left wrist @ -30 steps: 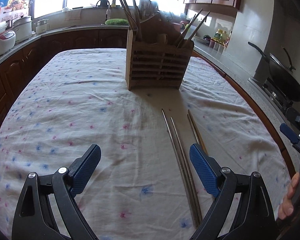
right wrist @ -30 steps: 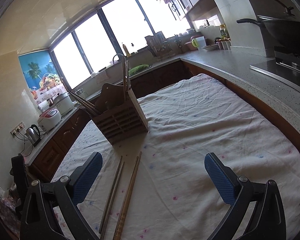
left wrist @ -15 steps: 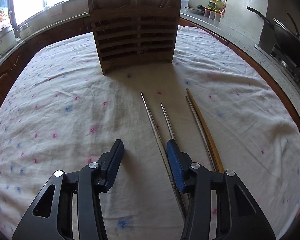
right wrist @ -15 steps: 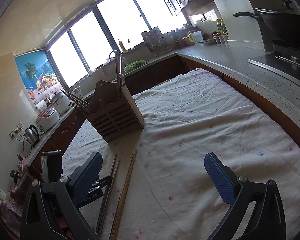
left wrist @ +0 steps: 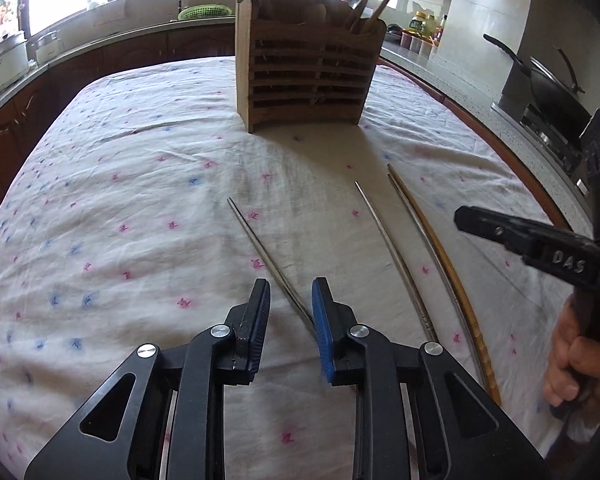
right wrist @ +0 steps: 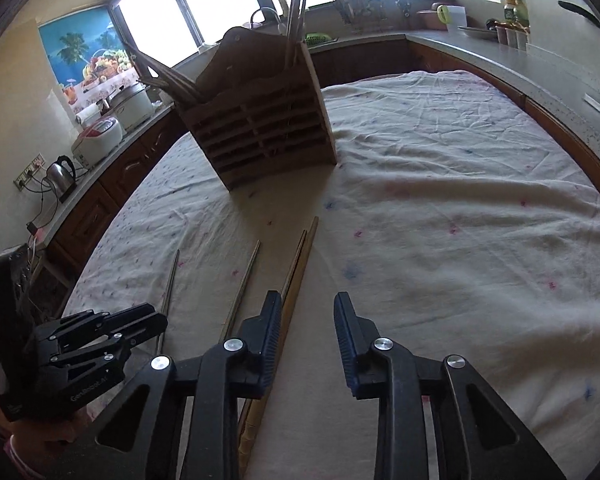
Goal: Organize utensils
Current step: 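Grasp a metal chopstick with the left tool while the right tool grasps a bamboo chopstick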
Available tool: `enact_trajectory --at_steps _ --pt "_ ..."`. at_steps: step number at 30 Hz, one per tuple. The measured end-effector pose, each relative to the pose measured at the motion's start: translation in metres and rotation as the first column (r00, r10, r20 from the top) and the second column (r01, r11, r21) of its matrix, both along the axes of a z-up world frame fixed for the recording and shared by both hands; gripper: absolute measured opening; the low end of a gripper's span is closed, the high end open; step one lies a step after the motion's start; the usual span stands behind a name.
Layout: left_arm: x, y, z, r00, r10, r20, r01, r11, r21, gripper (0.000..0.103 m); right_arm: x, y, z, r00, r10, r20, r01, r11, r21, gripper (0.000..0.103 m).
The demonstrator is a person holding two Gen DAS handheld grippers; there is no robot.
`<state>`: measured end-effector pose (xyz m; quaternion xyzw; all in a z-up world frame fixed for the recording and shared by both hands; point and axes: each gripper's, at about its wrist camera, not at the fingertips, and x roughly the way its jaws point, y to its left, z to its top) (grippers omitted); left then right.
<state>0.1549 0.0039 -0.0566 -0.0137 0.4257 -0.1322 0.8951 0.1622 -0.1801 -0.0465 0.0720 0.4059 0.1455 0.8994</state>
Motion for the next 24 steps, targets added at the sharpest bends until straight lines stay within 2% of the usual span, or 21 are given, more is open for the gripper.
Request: enact_trajectory --at_steps 4,9,11,12,17,24 --pt "0.002 0.006 0.004 1.0 0.031 0.001 -0.031 0.999 -0.031 0.022 0.011 0.015 -0.013 0.999 0.021 -0.048 -0.023 0.998 -0.056 0.018" --pt "0.014 0.013 0.0 0.998 0.06 -0.034 -0.061 0.997 -0.044 0.023 0.007 0.007 -0.012 0.999 0.018 -0.043 -0.022 0.995 -0.093 0.014" --pt "0.02 0.015 -0.003 0.996 0.065 -0.053 -0.068 0.996 -0.054 0.023 0.007 0.002 -0.01 0.999 0.008 -0.053 -0.012 0.997 -0.074 0.014" --pt "0.022 0.015 -0.004 0.996 0.069 -0.06 -0.072 0.996 -0.053 0.023 0.009 0.0 -0.01 0.998 0.002 -0.057 -0.005 0.998 -0.056 0.018" --pt "0.036 0.011 -0.006 0.994 0.077 -0.074 -0.08 0.996 -0.047 0.023 0.029 -0.001 -0.007 0.999 -0.024 -0.049 0.022 0.999 -0.035 0.019" --pt "0.051 0.003 -0.007 0.997 0.049 -0.064 -0.053 0.997 -0.052 0.022 0.05 0.008 -0.011 0.999 -0.016 -0.052 0.012 0.997 -0.075 0.017"
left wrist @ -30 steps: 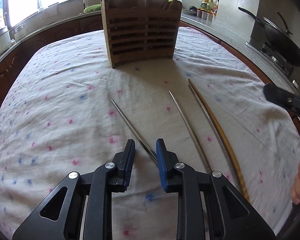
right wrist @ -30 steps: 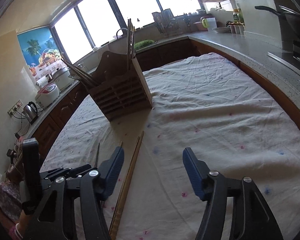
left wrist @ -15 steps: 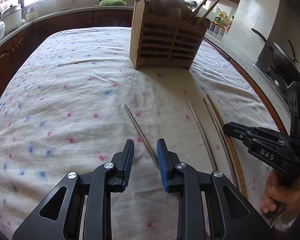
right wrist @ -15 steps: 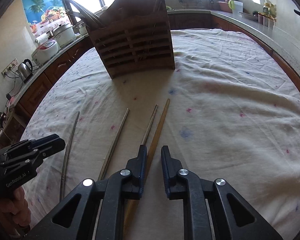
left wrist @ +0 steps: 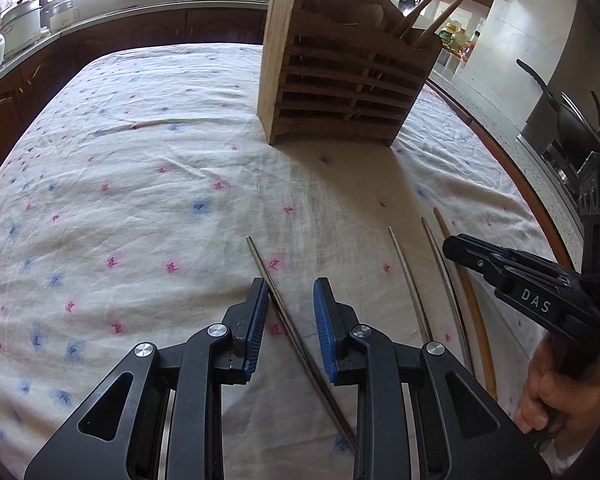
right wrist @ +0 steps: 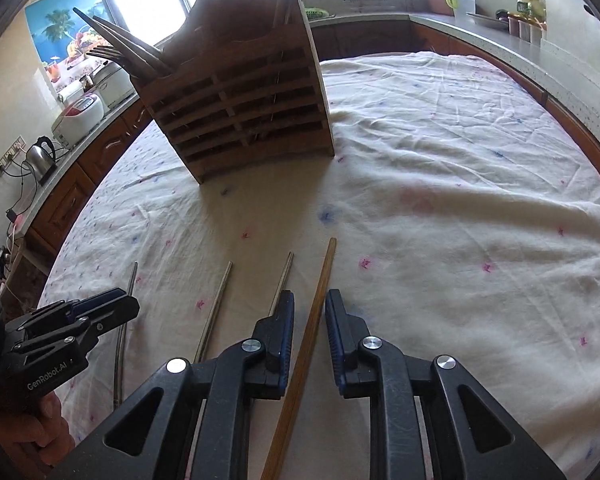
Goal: Organize utensils
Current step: 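Grasp a metal chopstick with the left tool while the right tool grasps a bamboo chopstick, then lift both held chopsticks and carry them above the wooden holder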
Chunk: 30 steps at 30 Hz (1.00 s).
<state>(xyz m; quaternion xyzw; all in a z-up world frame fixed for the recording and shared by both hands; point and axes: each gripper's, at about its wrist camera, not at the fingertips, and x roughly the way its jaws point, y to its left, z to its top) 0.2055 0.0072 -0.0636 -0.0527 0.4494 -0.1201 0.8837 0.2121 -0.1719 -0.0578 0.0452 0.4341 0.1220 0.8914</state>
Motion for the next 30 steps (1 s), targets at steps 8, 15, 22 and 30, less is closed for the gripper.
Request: enact_trajectory --at_steps 8,15,22,30 --pt "0.005 0.004 0.001 1.0 0.02 -0.024 -0.02 1.0 -0.001 0.026 0.002 -0.014 0.002 0.999 -0.031 -0.015 0.031 0.999 0.043 0.015" --pt "0.017 -0.016 0.0 1.0 0.014 0.003 -0.014 0.995 0.101 0.024 0.014 0.002 -0.001 1.0 -0.02 0.019 0.021 0.999 -0.027 0.016" --pt "0.016 -0.008 0.003 1.0 0.017 0.007 -0.017 0.998 0.064 0.004 0.008 -0.004 0.003 0.999 -0.032 0.018 0.031 0.999 0.005 0.006" --pt "-0.026 0.015 0.055 0.992 0.012 0.125 -0.004 0.998 -0.067 0.004 -0.035 -0.012 0.058 0.989 -0.005 0.148 -0.01 0.995 0.102 0.005"
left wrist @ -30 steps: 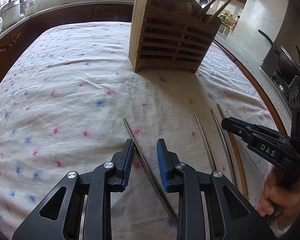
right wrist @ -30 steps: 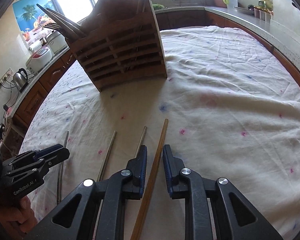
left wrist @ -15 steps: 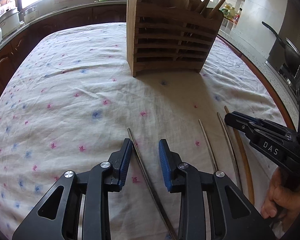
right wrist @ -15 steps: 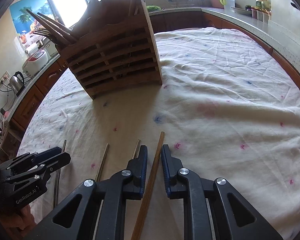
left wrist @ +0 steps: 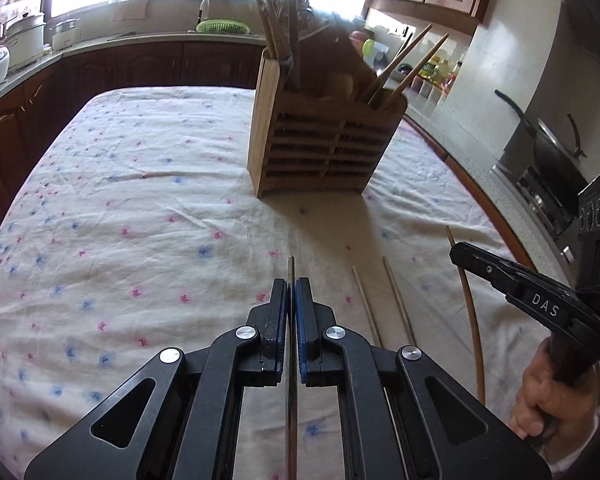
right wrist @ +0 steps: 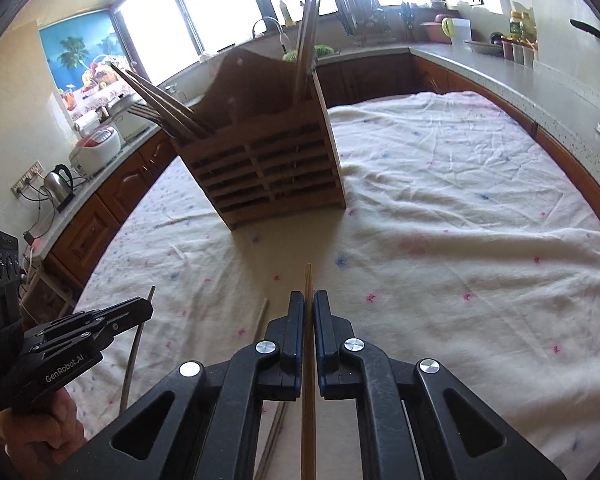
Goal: Organize utensils
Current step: 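Lift both held chopsticks and carry them above the wooden holder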
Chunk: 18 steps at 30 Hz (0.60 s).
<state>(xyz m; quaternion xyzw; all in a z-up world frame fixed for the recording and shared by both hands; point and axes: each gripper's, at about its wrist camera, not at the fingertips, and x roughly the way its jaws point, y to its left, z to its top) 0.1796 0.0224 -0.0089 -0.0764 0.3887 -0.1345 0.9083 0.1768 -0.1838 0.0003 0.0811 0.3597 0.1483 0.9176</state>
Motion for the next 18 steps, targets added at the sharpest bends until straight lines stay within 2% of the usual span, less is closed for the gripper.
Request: enact_trajectory --at_steps 5,11,18 --pt "-0.026 0.013 0.039 0.996 -0.013 0.083 0.02 0.996 -0.081 0.004 -0.029 -0.004 0.044 0.994 0.018 0.105 -0.021 0.999 0.025 0.005" --pt "-0.048 0.016 0.08 0.984 -0.032 0.177 0.053 0.992 -0.114 0.004 -0.052 -0.011 0.089 0.974 0.009 0.225 -0.02 0.999 0.048 0.005" --pt "-0.06 0.018 0.1 0.97 -0.027 0.24 0.058 0.99 -0.126 0.004 -0.058 -0.02 0.109 0.959 -0.015 0.282 -0.002 0.998 0.06 0.005"
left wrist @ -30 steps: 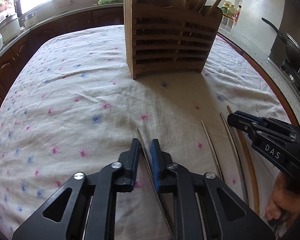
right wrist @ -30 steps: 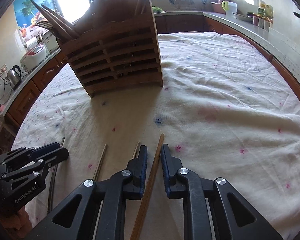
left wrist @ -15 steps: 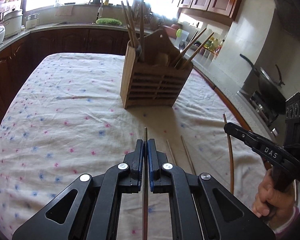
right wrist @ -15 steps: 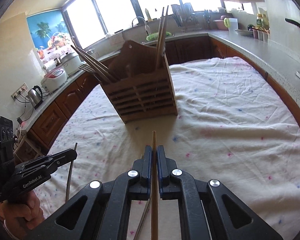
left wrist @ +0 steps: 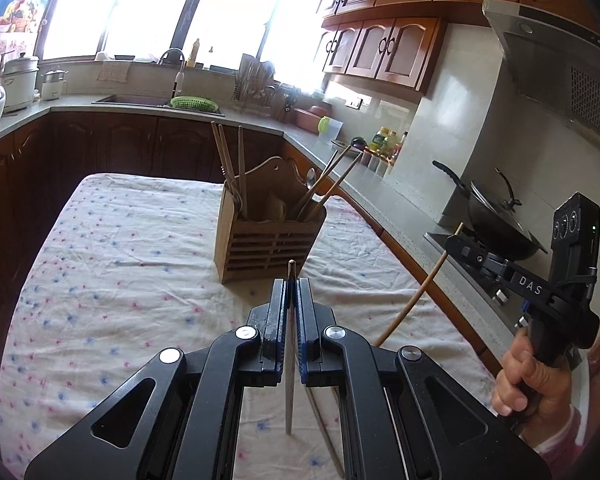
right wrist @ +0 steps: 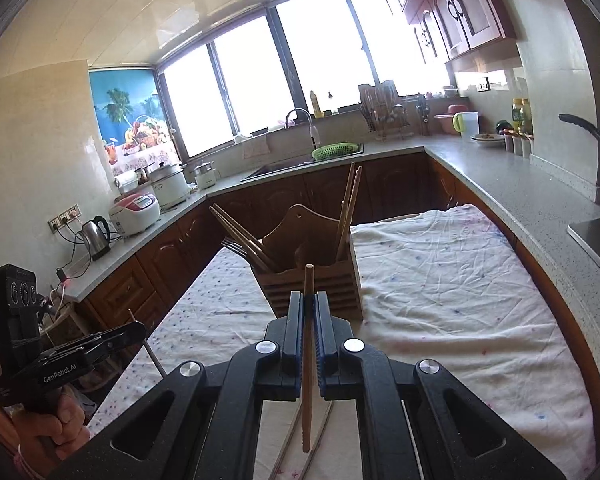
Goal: Organize utensils
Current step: 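Lift both held chopsticks and carry them above the wooden holder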
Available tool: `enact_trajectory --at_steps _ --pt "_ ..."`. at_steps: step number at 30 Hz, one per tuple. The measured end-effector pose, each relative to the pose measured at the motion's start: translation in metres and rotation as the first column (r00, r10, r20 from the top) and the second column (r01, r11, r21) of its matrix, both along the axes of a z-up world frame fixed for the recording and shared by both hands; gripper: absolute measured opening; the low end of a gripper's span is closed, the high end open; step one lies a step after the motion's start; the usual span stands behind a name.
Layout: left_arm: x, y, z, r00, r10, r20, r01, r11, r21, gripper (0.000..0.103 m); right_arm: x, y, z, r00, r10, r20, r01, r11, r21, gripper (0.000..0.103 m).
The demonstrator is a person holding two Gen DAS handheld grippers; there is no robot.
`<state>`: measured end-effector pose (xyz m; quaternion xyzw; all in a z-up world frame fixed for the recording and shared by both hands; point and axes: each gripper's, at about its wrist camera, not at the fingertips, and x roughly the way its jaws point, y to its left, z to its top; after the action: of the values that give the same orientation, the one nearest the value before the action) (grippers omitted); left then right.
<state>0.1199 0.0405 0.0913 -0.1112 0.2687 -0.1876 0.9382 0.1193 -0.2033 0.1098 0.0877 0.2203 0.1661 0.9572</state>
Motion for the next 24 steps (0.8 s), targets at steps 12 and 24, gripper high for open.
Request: enact_trajectory --at_steps 12,24 --pt "0.005 0.003 0.006 0.999 0.025 0.03 -0.025 1.0 -0.008 0.004 0.002 -0.006 0.008 1.0 -0.001 0.025 0.001 1.0 0.019 0.005" --pt "0.022 -0.001 0.034 0.992 0.048 0.115 -0.049 0.999 0.002 0.004 0.018 -0.008 0.024 0.997 -0.02 0.071 0.017 0.999 0.037 0.005"
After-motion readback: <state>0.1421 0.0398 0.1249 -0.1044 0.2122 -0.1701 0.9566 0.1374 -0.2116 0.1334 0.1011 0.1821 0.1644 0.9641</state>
